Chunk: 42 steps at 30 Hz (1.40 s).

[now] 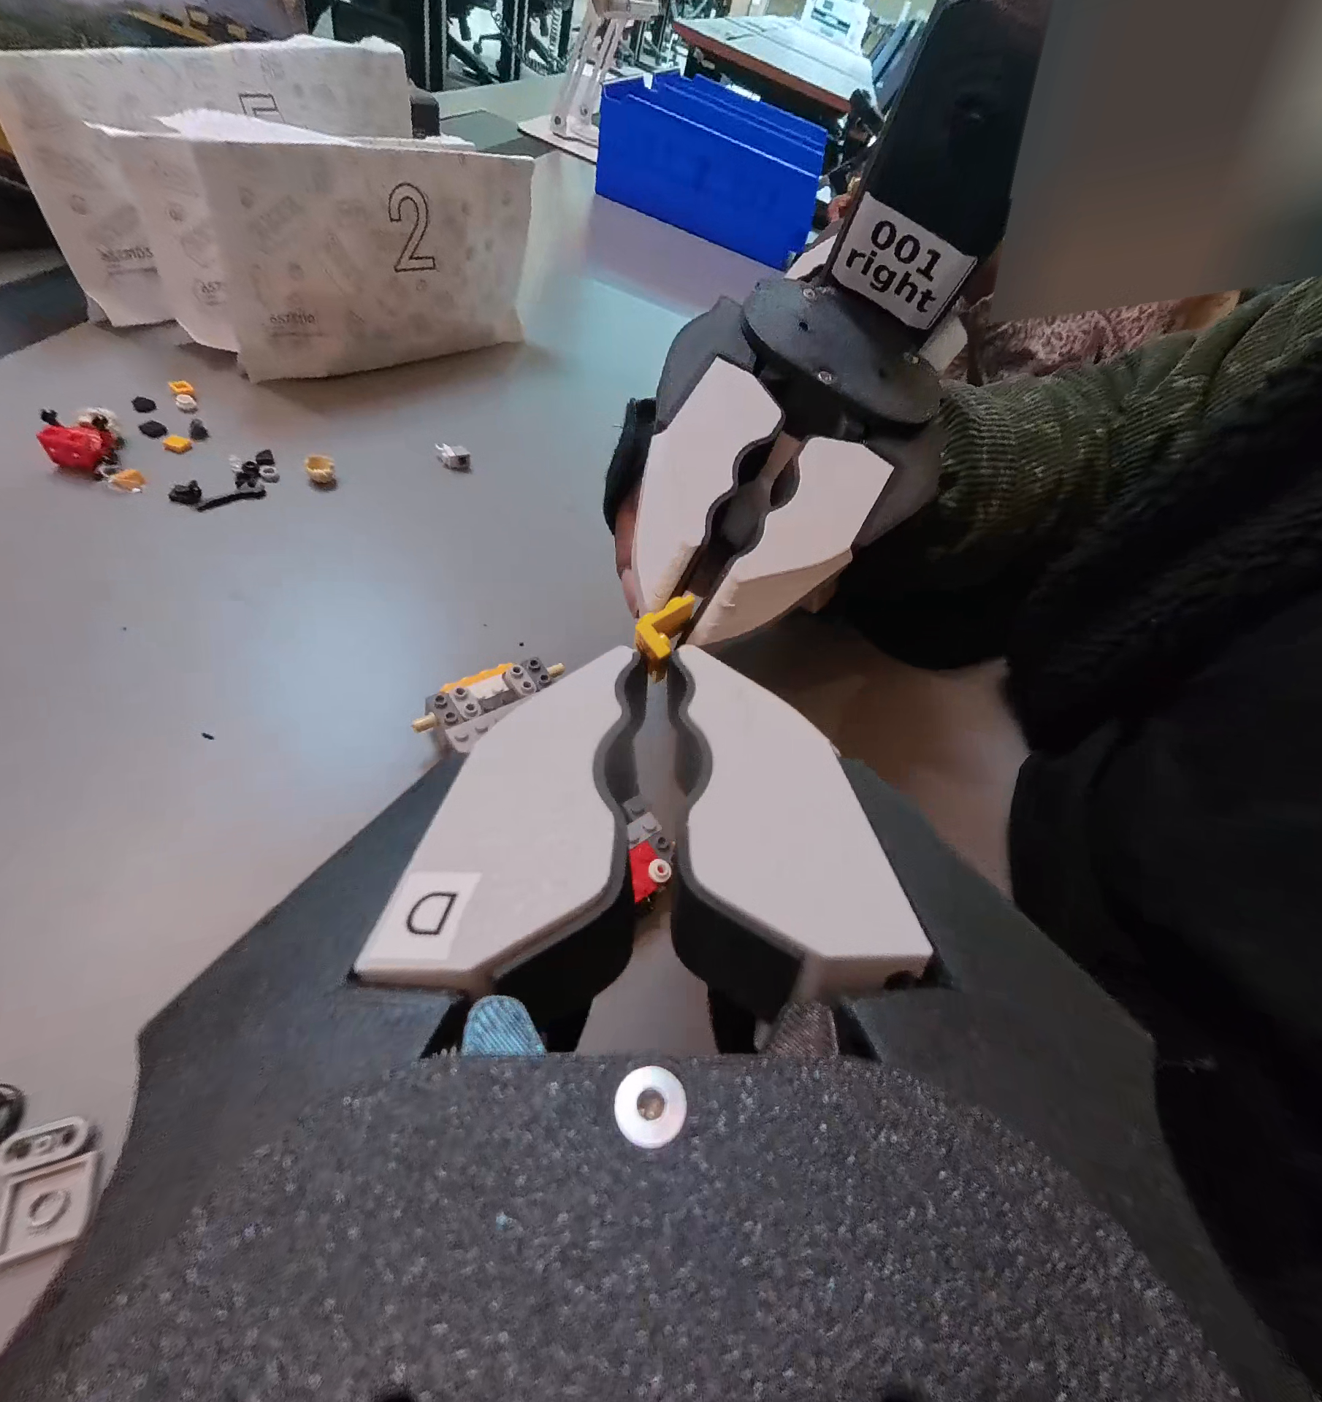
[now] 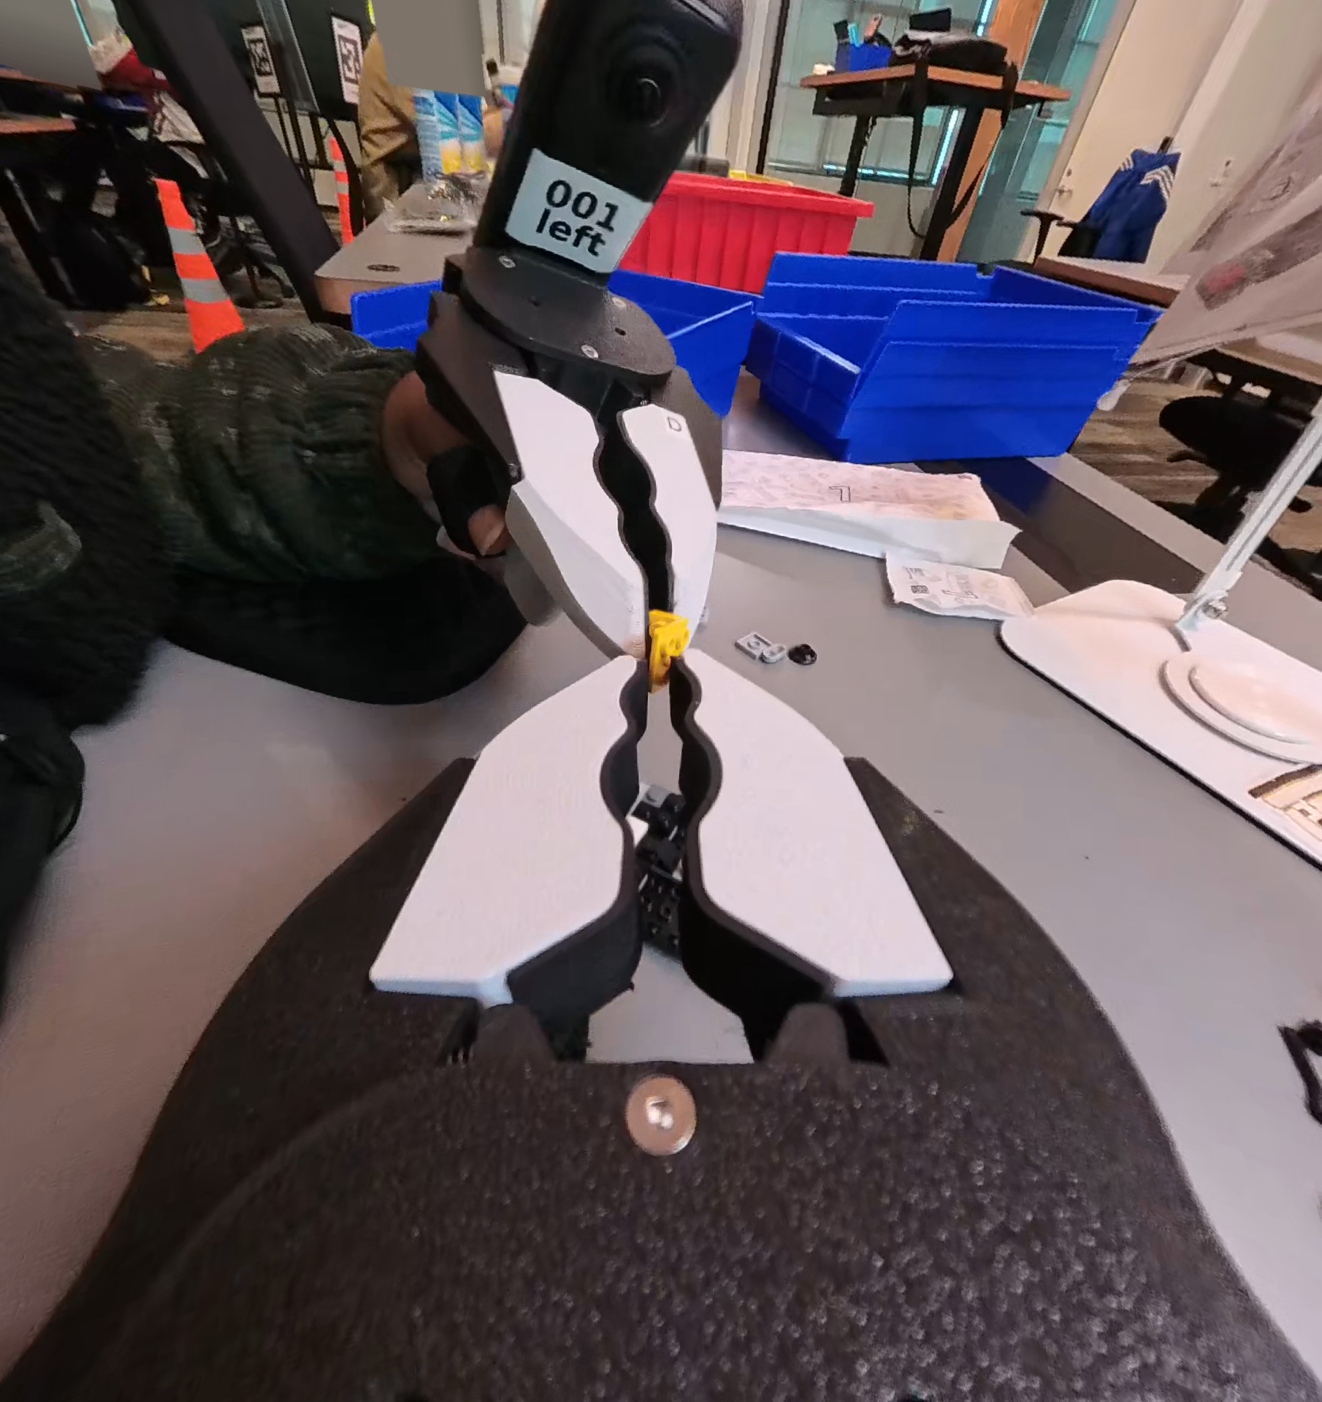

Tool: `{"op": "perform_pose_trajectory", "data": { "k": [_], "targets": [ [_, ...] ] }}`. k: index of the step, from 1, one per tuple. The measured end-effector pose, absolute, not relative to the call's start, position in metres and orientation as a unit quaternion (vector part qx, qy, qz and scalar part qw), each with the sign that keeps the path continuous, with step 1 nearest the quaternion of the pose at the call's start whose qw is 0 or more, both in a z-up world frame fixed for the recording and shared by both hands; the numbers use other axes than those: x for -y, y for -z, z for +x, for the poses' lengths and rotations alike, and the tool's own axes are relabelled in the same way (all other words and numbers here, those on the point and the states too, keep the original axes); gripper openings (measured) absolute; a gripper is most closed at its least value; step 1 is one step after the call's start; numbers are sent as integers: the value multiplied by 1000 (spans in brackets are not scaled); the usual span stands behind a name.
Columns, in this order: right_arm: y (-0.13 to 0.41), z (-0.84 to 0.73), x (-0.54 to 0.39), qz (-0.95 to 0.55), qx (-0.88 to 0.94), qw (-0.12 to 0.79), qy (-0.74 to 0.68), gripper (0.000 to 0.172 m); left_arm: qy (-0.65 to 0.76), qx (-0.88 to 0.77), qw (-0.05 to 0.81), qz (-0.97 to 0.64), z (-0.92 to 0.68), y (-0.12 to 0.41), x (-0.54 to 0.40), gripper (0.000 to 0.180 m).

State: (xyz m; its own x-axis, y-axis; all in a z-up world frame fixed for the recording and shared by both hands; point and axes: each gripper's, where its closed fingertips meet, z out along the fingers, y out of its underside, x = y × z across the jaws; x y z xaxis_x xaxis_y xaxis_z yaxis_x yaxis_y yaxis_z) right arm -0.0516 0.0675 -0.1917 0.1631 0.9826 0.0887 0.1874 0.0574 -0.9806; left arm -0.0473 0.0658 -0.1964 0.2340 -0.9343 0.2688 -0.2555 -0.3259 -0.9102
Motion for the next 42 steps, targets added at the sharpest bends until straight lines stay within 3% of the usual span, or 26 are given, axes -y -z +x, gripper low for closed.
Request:
{"op": "perform_pose_trajectory", "data": {
  "k": [4, 7, 11, 14, 19, 26, 32, 37, 40, 42],
  "targets": [
    [185, -46, -77, -564, 508, 545, -354, 9, 339, -432, 446, -706, -69, 187, -84, 4],
    [183, -27, -101, -594, 483, 564, -309, 17, 123, -333, 530, -770, -155, 160, -127, 4],
    [195, -6, -125, -638, 477, 540, -272, 21, -102, -141, 519, -837, -304, 140, -132, 4],
    [207, -2, -129, -660, 481, 510, -272, 22, -144, -49, 480, -864, -369, 150, -116, 4],
    [225, -6, -129, -676, 492, 481, -264, 22, -155, 2, 395, -906, -412, 183, -100, 19],
    [231, -9, -127, -679, 496, 475, -261, 22, -185, 6, 441, -878, -413, 166, -107, 48],
    [231, -9, -127, -681, 492, 475, -263, 20, -172, 18, 404, -898, -420, 184, -103, 57],
    [225, -9, -134, -680, 481, 493, -253, 20, -183, -9, 456, -871, -408, 166, -112, 48],
    [202, -12, -159, -671, 468, 539, -201, 22, -171, -49, 536, -825, -380, 139, -124, 23],
    [178, -19, -185, -662, 451, 576, -162, 33, -135, -79, 594, -789, -350, 120, -129, 0]
  ]
}}
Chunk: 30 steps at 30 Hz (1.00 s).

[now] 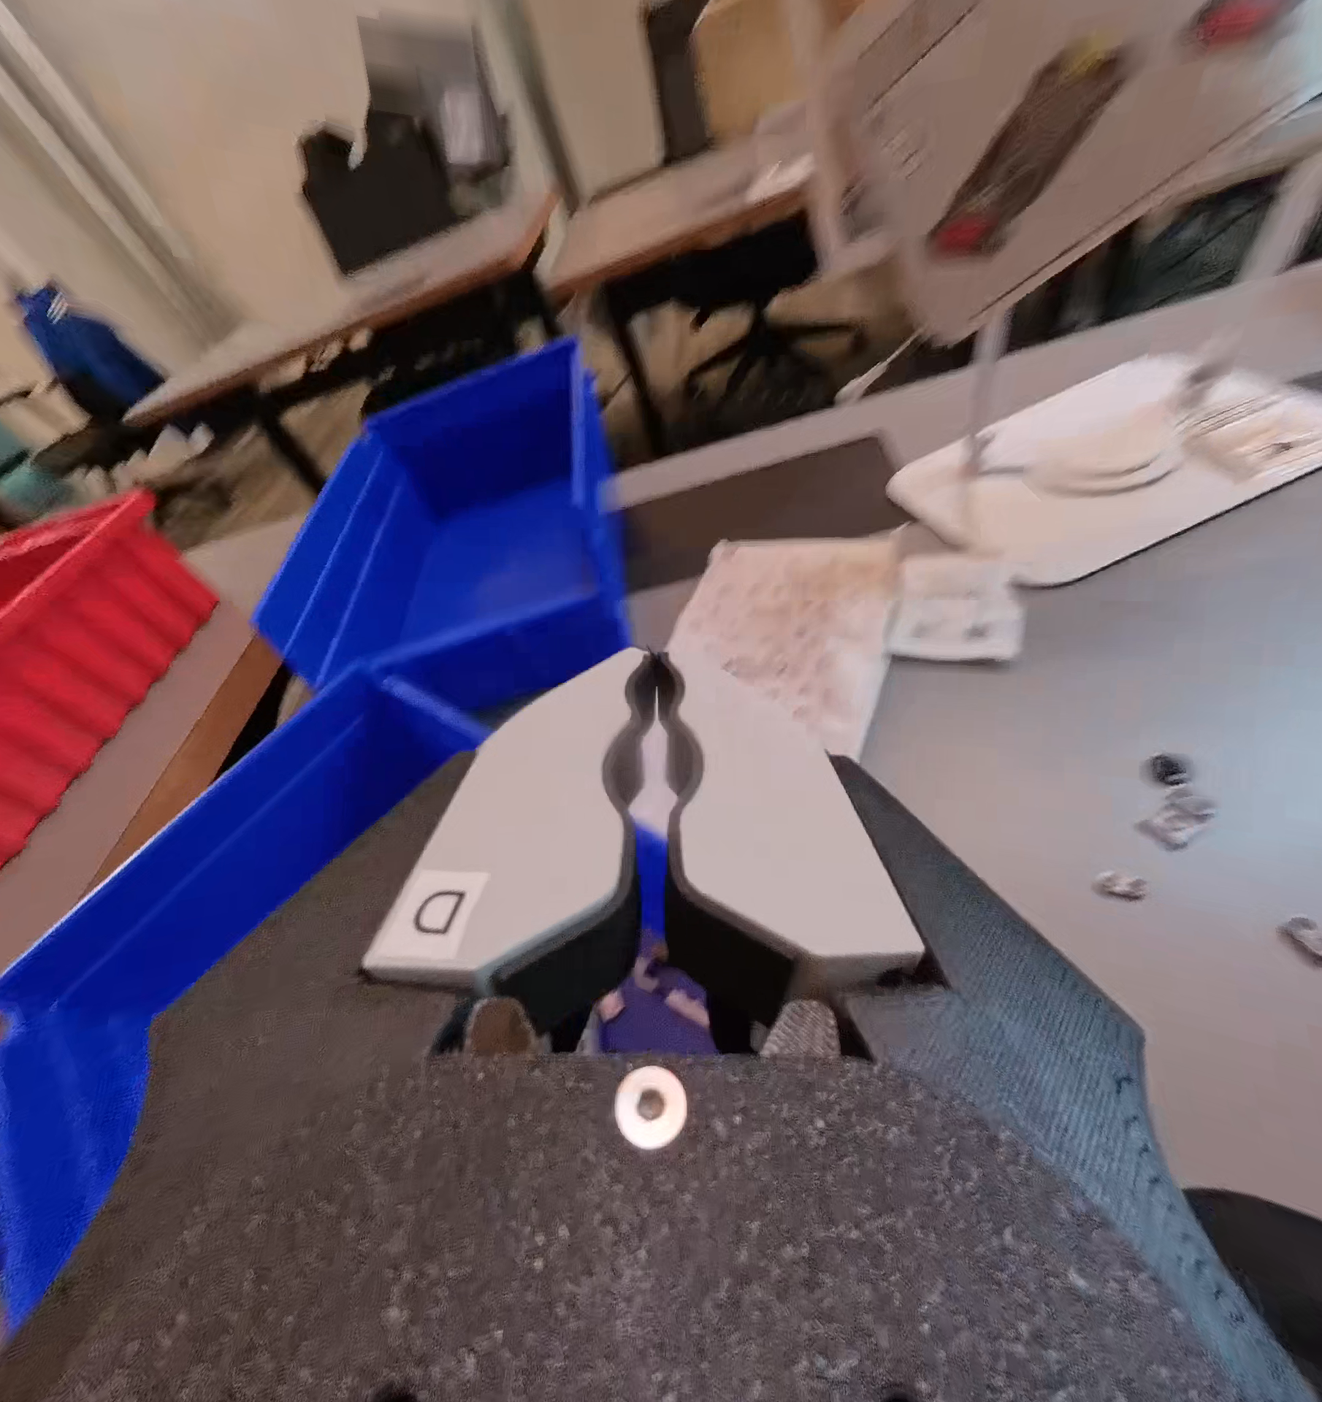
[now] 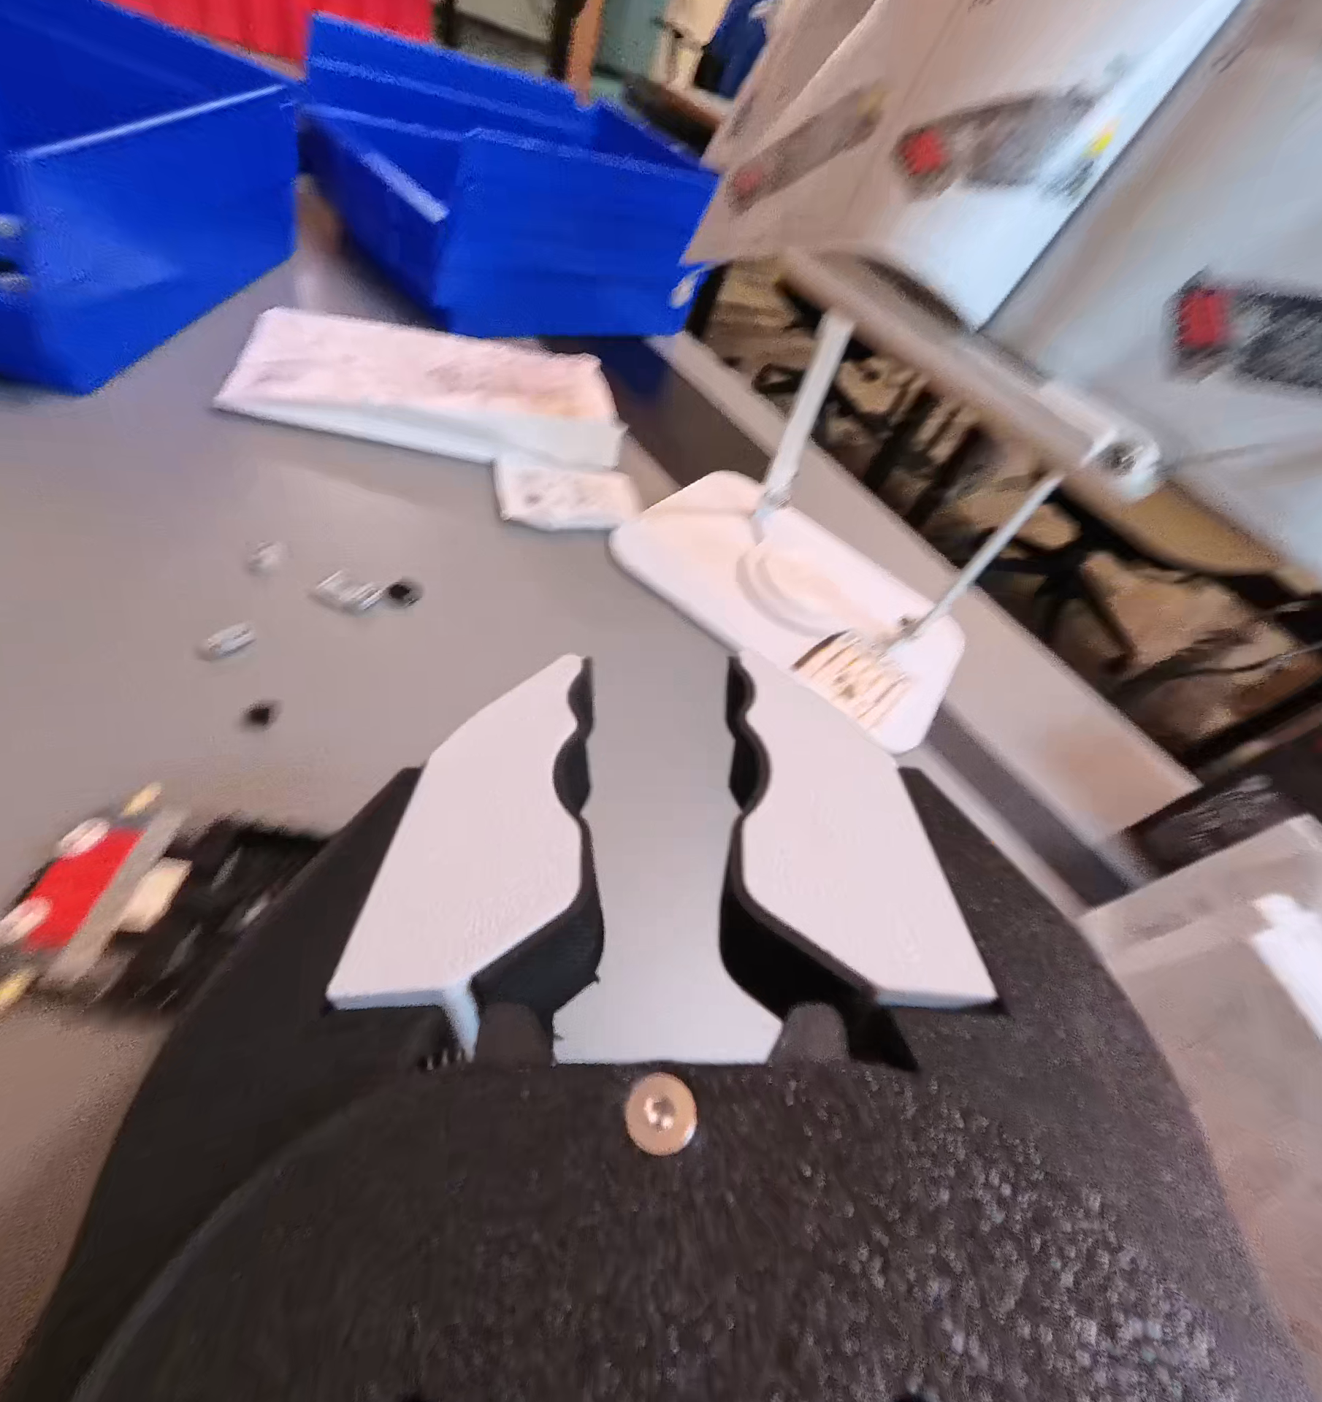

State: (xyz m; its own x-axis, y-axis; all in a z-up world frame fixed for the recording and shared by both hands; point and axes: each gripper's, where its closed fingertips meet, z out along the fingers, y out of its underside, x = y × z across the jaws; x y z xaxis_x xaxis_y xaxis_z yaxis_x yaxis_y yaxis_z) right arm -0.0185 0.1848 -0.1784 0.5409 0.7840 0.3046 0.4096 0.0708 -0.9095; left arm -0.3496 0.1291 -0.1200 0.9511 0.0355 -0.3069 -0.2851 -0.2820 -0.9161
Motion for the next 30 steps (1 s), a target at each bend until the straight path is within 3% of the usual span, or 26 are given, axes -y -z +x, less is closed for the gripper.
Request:
{"op": "perform_pose_trajectory", "data": {
  "k": [5, 10, 12, 16, 21, 28, 30],
  "targets": [
    [110, -66, -269, -621, 397, 673, -65, 87, -80, -128, 627, -764, -301, 114, -135, 0],
    [82, -122, -352, -614, 359, 703, -1, 101, -27, -167, 629, -759, -263, 126, -138, 0],
    [83, -129, -378, -623, 349, 699, 28, 94, -12, -185, 620, -763, -251, 134, -138, 0],
    [75, -125, -386, -613, 340, 713, 19, 54, 20, -204, 609, -766, -238, 146, -140, 0],
    [70, -113, -385, -623, 324, 709, -55, 24, 75, -219, 593, -771, -221, 157, -143, 0],
    [62, -91, -389, -635, 282, 705, -142, 21, 75, -240, 590, -767, -210, 158, -142, 0],
    [61, -81, -390, -637, 267, 707, -153, 20, 85, -242, 598, -760, -204, 153, -146, 9]
  ]
}}
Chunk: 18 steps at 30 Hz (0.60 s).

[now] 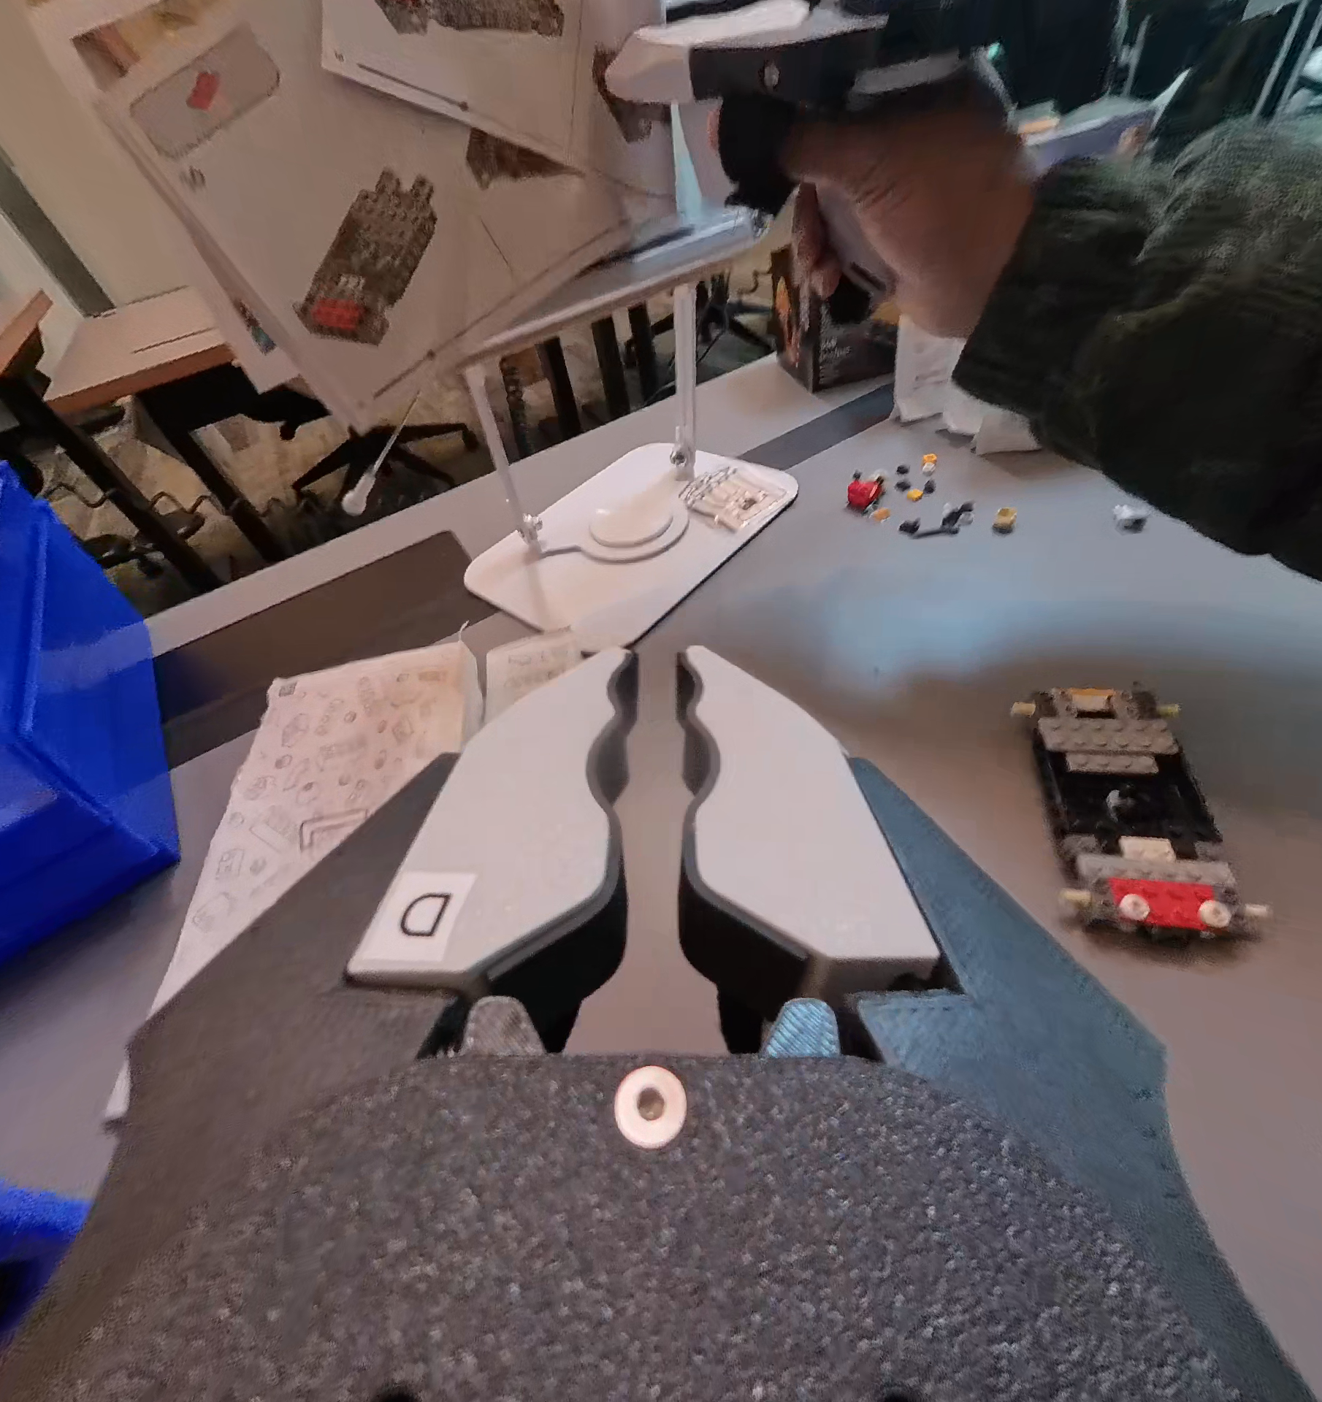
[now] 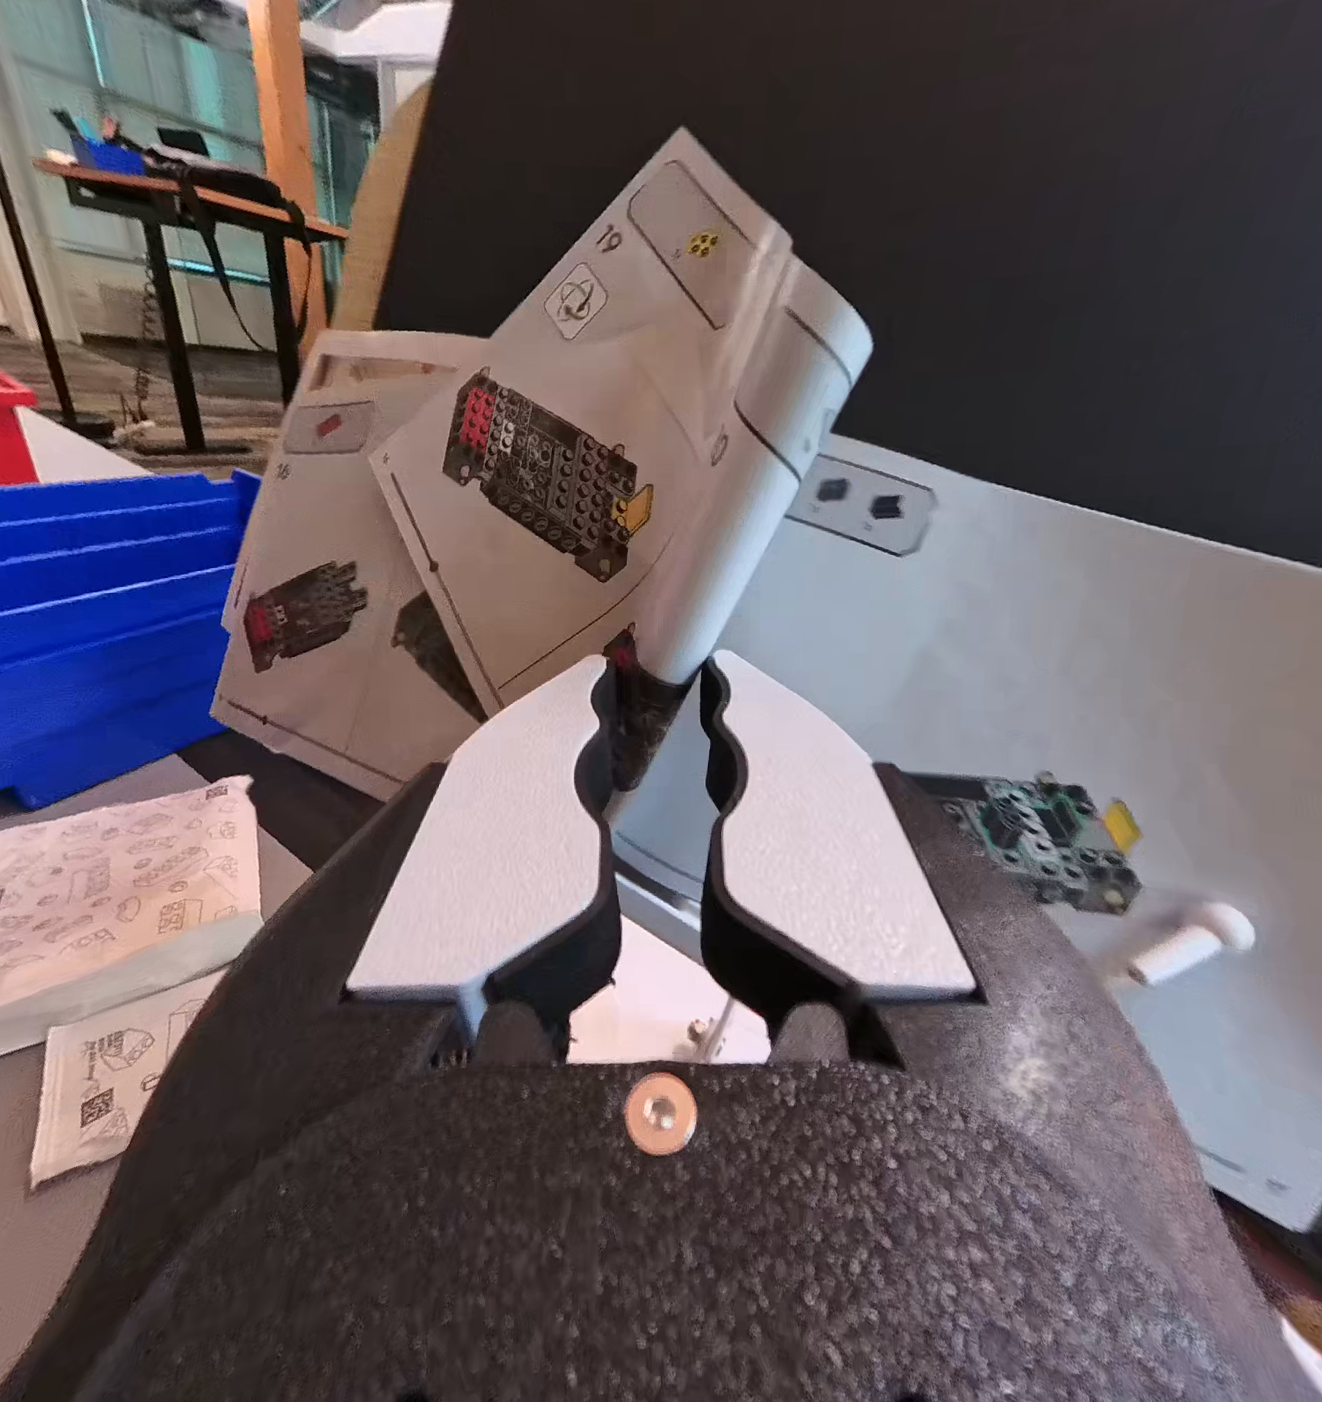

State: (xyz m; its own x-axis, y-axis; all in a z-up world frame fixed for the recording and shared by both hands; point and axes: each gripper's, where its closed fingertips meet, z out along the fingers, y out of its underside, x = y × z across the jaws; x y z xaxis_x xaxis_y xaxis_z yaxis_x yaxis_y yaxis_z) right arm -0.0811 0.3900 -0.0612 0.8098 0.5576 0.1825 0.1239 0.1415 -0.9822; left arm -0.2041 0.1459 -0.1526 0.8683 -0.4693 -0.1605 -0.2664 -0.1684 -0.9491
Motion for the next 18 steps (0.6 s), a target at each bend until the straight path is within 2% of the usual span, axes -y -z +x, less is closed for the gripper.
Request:
{"op": "perform_pose_trajectory", "data": {
  "k": [3, 8, 12, 16, 18],
  "targets": [
    [62, -65, -394, -645, 246, 707, -157, 17, 141, -265, 605, -737, -179, 134, -157, 22],
    [68, -45, -401, -666, 210, 692, -182, 16, 200, -294, 606, -711, -136, 97, -216, 30],
    [75, -32, -406, -679, 203, 683, -178, 14, 157, -267, 617, -723, -130, 79, -303, 28],
    [85, -16, -407, -692, 201, 675, -160, 13, 31, -296, 632, -716, -123, 62, -365, 19],
    [89, -5, -406, -695, 191, 676, -155, 13, 50, -333, 628, -701, -97, 57, -372, 12]
  ]
}}
